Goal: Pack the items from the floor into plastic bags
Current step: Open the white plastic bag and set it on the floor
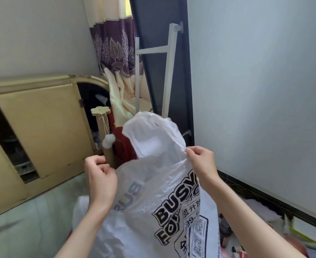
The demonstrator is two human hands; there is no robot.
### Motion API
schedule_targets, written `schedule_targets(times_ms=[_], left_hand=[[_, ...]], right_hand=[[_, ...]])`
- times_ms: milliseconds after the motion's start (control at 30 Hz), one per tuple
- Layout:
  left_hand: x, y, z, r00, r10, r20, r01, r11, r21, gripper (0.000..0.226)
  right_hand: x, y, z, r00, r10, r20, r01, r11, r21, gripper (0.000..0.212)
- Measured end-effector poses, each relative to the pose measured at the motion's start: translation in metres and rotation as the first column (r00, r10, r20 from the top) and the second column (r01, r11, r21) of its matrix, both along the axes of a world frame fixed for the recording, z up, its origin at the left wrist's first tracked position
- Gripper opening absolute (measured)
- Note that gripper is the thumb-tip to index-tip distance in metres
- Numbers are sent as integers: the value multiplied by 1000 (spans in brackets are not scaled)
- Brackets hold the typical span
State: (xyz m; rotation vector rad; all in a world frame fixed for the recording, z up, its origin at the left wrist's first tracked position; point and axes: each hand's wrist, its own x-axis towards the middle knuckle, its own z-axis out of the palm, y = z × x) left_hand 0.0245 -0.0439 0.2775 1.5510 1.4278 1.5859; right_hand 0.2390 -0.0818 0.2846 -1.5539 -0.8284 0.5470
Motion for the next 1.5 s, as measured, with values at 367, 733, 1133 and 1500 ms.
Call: schedule_targets(times_ms=[367,733,1133,1500], left_hand=[[22,14,30,416,379,-826,426,722,546,47],[31,20,9,451,-258,-854,702,694,161,52],[33,21,3,596,-383,-705,702,675,227,32],[51,0,-7,596,-620,-510,750,657,79,11]], right_hand=[[-26,-6,4,937,334,104,-336,942,-2,21],[-19,-21,13,849,529,-13,-521,840,151,28],[-2,-29,20,956,281,90,-293,939,182,30],[0,-33,18,959,265,96,-276,953,123,34]])
